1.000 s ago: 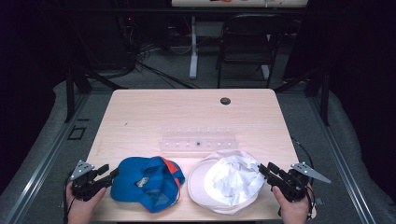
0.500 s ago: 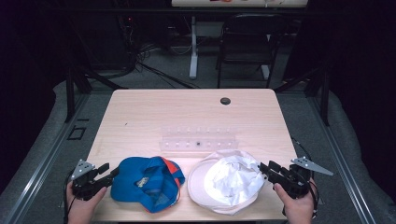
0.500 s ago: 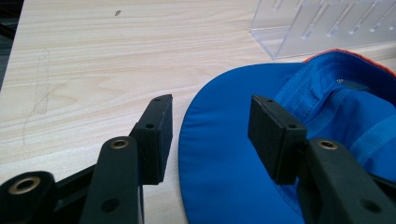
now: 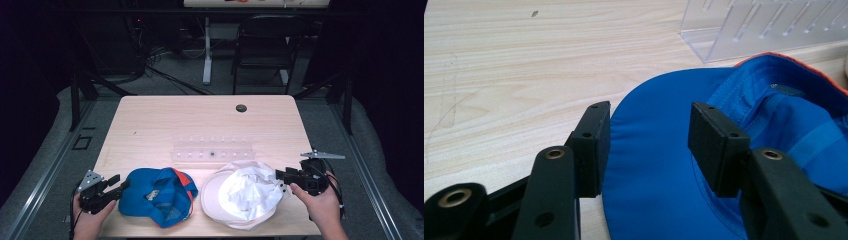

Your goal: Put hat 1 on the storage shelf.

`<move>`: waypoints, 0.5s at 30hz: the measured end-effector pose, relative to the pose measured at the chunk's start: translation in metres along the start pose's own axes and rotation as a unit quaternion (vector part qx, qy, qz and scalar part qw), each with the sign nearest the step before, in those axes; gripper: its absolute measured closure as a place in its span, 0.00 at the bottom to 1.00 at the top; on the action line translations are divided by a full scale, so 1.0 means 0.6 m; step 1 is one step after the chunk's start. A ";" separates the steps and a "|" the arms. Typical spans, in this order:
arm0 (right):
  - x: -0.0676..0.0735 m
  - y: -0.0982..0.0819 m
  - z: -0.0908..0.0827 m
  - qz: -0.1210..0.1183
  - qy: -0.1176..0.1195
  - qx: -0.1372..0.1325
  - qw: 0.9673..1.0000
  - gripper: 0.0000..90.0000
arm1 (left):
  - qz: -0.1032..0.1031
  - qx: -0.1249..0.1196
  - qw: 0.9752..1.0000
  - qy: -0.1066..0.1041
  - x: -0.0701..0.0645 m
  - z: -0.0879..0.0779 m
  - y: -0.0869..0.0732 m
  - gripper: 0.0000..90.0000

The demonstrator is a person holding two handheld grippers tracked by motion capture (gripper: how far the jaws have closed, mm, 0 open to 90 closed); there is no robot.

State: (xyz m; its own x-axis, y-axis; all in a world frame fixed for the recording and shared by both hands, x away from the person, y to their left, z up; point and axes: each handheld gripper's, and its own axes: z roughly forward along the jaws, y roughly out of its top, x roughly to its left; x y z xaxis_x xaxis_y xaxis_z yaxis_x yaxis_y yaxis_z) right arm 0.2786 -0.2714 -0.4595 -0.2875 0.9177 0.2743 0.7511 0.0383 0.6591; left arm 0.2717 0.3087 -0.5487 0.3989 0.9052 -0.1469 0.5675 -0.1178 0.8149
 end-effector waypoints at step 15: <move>-0.006 0.064 0.000 0.037 -0.027 0.124 0.991 0.60 | 0.006 0.005 1.000 0.004 -0.003 -0.001 -0.002 0.58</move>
State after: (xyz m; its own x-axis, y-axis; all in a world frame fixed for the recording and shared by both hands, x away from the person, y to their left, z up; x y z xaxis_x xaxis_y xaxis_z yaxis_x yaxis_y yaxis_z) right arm 0.3087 -0.2732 -0.4354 -0.1995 0.9408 0.2739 0.8941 0.0604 0.4438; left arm 0.2698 0.3074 -0.5493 0.3995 0.9072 -0.1322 0.5705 -0.1332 0.8104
